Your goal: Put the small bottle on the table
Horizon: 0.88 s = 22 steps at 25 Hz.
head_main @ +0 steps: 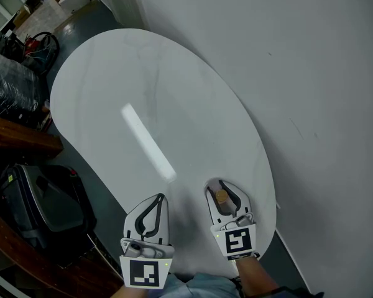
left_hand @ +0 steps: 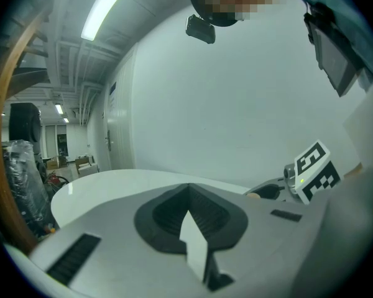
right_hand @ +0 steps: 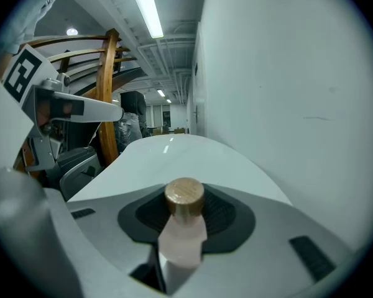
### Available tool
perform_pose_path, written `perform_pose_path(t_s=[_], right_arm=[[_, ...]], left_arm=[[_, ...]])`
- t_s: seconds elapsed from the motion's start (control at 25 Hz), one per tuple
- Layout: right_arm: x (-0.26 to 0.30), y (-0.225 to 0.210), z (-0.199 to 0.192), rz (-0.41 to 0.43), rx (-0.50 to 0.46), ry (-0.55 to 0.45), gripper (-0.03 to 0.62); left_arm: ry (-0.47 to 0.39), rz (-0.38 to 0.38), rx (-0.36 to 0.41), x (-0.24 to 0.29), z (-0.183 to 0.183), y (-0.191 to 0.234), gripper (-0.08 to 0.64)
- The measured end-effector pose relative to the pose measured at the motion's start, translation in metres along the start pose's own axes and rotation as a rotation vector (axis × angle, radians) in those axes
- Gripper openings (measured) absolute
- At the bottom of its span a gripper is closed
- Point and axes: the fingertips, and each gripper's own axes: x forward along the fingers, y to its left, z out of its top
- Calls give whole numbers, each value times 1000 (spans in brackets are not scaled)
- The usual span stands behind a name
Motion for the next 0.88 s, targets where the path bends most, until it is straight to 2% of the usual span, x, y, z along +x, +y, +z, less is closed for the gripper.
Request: perform_pose_path(t_s=[0.16,0.28,0.44,0.52,0.64,0.88], right_arm=[[1,1,-7,-1,17,23,124],[3,1,-8,5,69,37,126],[1,0,15,-13,128,-24,138],[-2,-1,34,-22,107,-75,138],[-7,0,51,1,27,-139,137],[-23,20,87,57,16,-203,75]], left_arm=[[-12,11,-3,-5,1,2,0],[-31,21,8,-7,5,3,0],[-50,39,-2,-16,10,6,0],[-68,52,-2,-22,13,8,0],[-113,74,15,-28,23,10,0],[-195,104,15,-43,47,15,0]])
